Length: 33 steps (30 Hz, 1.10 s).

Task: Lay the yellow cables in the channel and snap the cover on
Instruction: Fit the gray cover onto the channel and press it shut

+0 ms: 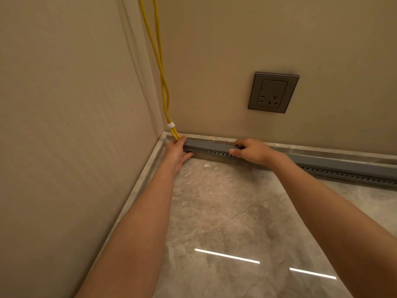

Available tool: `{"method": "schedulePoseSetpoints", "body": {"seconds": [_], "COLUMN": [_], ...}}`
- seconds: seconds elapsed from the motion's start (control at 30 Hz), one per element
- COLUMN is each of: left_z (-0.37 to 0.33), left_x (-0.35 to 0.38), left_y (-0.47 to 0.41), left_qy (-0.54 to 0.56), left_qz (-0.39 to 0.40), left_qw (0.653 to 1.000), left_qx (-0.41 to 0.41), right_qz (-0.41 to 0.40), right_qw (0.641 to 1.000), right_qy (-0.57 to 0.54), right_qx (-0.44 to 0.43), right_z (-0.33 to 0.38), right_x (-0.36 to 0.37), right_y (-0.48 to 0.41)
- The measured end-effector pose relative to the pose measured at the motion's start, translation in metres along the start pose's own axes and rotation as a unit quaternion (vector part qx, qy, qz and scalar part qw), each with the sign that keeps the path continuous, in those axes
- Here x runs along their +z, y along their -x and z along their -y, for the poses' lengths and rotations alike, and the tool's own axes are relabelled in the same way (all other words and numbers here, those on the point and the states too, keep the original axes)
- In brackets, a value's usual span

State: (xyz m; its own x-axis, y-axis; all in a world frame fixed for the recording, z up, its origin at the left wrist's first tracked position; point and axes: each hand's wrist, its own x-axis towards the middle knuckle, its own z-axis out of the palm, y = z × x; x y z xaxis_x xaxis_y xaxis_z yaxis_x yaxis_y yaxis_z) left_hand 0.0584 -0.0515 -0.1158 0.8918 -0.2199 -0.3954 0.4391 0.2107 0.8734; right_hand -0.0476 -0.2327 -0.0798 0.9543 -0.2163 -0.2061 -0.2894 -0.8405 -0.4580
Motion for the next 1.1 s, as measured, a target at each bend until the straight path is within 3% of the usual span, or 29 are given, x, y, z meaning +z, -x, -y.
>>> {"method": "schedulePoseSetpoints", "body": {"seconds": [0.13, 0.23, 0.33, 0.67, 0.87, 1.1], "left_z": [0.003, 0.004, 0.003, 0.008, 0.014, 0.006], "left_x": [-0.001, 0.001, 0.009, 0.022, 0.023, 0.022], "left_y": [-0.003, -0.003, -0.001, 0.0, -0.001, 0.004], "left_qy": [0.034, 0.031, 0.06, 0.14, 0.086, 0.185], "left_qz": [0.007, 0.007, -0.01, -0.102, -0.165, -0.117], "left_qw": [0.999, 0.999, 0.998, 0.985, 0.982, 0.975], "left_qx": [-0.002, -0.006, -0.02, 0.008, 0.031, -0.032], "right_qz": [-0.005, -0.047, -0.056, -0.021, -0.026, 0.005], "right_qw": [1.0, 0.992, 0.985, 0.992, 0.984, 0.993], "right_qy": [-0.018, 0.092, 0.132, 0.099, 0.15, 0.081], "right_qx": [-0.022, -0.077, -0.095, -0.082, -0.093, -0.081], "right_z": [0.017, 0.029, 0.033, 0.039, 0.042, 0.047], "right_x": [0.001, 0.008, 0.015, 0.019, 0.022, 0.016], "right_y": [-0.005, -0.007, -0.008, -0.008, -0.002, -0.006]}}
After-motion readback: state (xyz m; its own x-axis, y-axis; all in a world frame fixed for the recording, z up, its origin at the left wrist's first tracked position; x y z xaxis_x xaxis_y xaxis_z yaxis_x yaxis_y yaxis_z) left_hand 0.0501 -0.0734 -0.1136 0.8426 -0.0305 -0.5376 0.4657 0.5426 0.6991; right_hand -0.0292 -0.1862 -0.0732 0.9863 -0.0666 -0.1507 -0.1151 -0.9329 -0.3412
